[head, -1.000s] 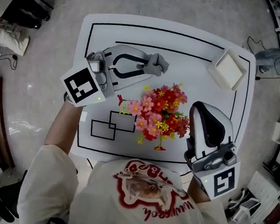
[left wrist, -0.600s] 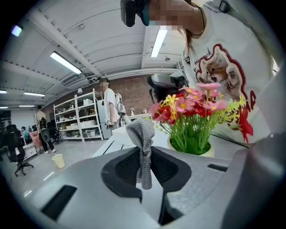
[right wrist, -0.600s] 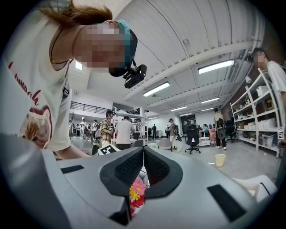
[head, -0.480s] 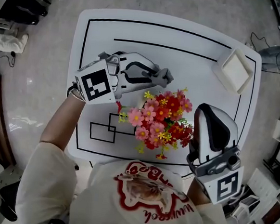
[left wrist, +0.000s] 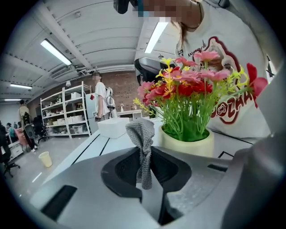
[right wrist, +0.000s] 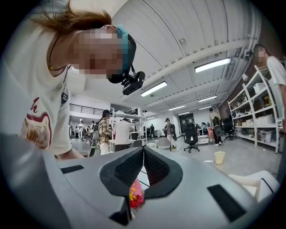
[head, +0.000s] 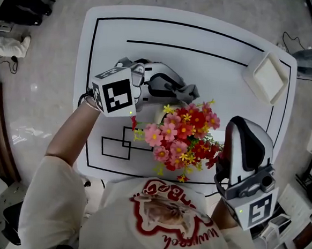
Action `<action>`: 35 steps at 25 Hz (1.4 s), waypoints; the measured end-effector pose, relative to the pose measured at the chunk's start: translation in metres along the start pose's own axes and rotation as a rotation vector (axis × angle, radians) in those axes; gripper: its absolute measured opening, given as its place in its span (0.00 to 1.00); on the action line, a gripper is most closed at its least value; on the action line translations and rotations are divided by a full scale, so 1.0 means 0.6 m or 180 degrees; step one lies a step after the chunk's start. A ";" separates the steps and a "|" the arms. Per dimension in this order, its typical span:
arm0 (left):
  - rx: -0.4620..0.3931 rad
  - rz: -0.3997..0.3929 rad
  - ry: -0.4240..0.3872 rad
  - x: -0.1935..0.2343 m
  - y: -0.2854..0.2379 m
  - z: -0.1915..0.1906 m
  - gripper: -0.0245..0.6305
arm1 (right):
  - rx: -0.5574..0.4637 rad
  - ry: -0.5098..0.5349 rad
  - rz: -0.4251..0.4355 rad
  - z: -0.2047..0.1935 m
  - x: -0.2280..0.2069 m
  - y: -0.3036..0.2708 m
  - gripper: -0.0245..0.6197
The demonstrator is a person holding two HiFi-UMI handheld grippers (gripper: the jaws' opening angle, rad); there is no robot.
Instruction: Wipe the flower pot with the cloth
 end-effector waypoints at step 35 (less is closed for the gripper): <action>0.0180 -0.0037 0.0088 -0.035 0.029 -0.018 0.12 | -0.0035 0.0307 0.0033 0.056 0.032 -0.030 0.04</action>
Point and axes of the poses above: the fingertips, and each gripper's own axes: y backward along the fingers, x to its left, z out of its top, the point moved 6 cm from there along y, backward along the fingers, and after that the axes turned 8 degrees about -y, right-handed, at the moved point
